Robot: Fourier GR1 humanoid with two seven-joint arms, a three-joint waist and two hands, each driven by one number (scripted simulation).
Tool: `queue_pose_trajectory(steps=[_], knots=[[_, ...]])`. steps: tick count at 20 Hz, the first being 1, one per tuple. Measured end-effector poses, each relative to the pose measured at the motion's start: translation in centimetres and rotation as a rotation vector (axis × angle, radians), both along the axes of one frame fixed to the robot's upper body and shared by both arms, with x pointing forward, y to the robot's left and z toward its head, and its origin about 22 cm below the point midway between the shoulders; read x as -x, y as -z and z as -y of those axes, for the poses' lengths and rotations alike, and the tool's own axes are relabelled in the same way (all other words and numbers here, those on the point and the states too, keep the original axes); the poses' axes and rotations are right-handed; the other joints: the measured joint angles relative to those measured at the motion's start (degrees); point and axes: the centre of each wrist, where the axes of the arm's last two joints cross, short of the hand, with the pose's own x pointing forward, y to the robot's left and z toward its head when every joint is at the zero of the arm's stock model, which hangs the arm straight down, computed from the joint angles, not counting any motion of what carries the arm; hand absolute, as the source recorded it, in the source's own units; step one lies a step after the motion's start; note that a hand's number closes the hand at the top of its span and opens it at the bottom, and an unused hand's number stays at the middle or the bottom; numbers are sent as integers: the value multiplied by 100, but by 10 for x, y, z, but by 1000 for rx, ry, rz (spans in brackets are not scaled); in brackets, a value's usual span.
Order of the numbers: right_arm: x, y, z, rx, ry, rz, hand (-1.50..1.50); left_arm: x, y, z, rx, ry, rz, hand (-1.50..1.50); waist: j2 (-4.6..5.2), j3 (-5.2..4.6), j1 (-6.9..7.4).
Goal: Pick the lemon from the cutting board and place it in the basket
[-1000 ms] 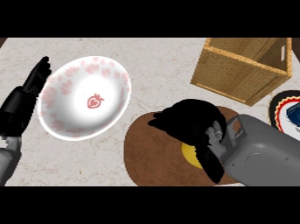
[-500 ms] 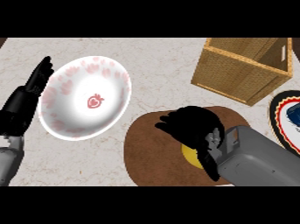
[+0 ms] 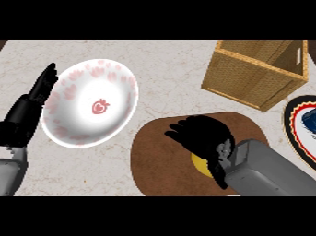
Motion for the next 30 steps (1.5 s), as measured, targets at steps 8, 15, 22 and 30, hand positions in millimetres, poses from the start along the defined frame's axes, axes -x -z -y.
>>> queue_pose_trajectory(steps=[8,15,22,30], knots=[[8,13,8,-26,6,-10,-150,5,-1,-4,5,-1,-4,0,-4,0,-11],[3,37,18,2,17,-20,-150,8,-2,-4,3,-3,2,0,-2,0,-5],[2,49,20,20,31,-21,-150,5,-7,-5,-3,-2,1,0,-3,0,-10],[-4,57,25,-29,44,-1,150,1,-4,-1,-2,-3,2,0,-50,-17,-6]])
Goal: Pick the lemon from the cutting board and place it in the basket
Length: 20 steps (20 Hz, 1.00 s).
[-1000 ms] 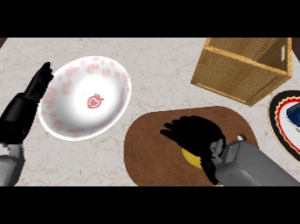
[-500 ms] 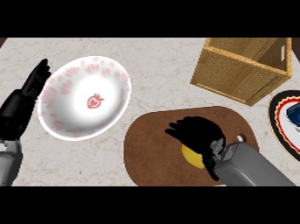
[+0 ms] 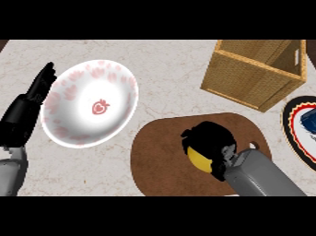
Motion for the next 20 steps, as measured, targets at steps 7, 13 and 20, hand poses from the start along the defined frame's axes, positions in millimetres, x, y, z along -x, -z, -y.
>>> queue_pose_trajectory(steps=[7,13,20], knots=[[-2,9,1,-33,-67,83,150,1,5,6,3,5,-5,0,-31,-14,1],[-32,2,130,-5,359,207,150,6,4,-10,1,-45,-3,0,32,36,-306],[-29,-36,294,8,881,468,150,8,0,-10,6,-39,12,0,110,60,-238]])
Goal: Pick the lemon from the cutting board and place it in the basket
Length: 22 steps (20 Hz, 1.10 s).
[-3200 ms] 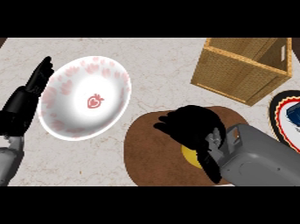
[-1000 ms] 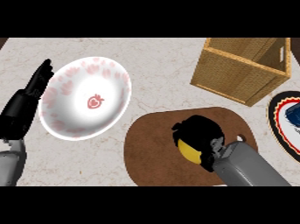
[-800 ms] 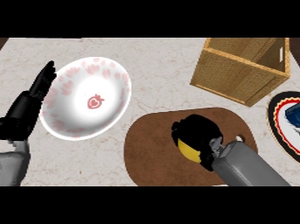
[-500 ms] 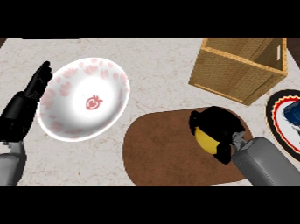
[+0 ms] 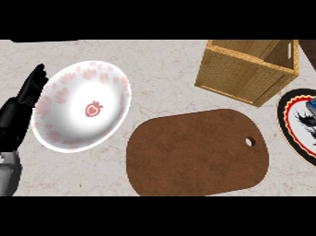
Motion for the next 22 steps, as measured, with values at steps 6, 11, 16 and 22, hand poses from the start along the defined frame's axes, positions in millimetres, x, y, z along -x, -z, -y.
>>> queue_pose_trajectory(steps=[6,11,16,22], knots=[[3,-45,57,-179,132,406,150,-3,-3,3,-1,24,0,0,-15,-6,156],[0,-91,78,-423,75,670,150,-7,-3,7,-5,32,-12,0,-40,-21,217],[-8,-150,83,-526,-22,773,150,-14,-5,11,-8,47,-8,0,-39,-36,283],[-32,-213,46,-622,-129,753,150,-13,-2,17,-4,56,-13,0,-56,-48,319]])
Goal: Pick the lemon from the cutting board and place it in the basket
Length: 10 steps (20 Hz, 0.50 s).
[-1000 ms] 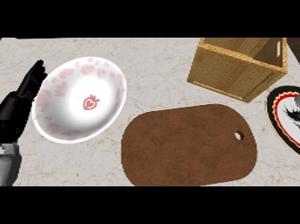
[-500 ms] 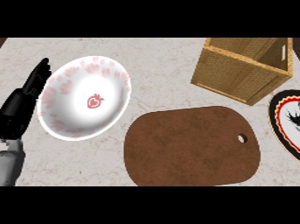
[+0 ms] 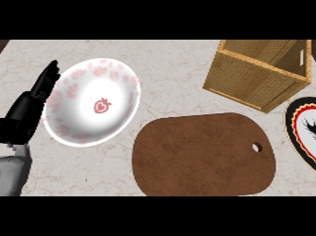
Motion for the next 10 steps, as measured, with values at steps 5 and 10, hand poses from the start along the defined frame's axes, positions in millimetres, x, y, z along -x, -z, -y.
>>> queue_pose_trajectory(steps=[5,10], knots=[[-22,-34,-42,-12,-68,-52,150,0,1,-2,5,1,2,0,0,-2,6],[-45,-53,-90,-14,-86,-113,150,-2,-1,4,-1,3,0,0,0,-3,4]])
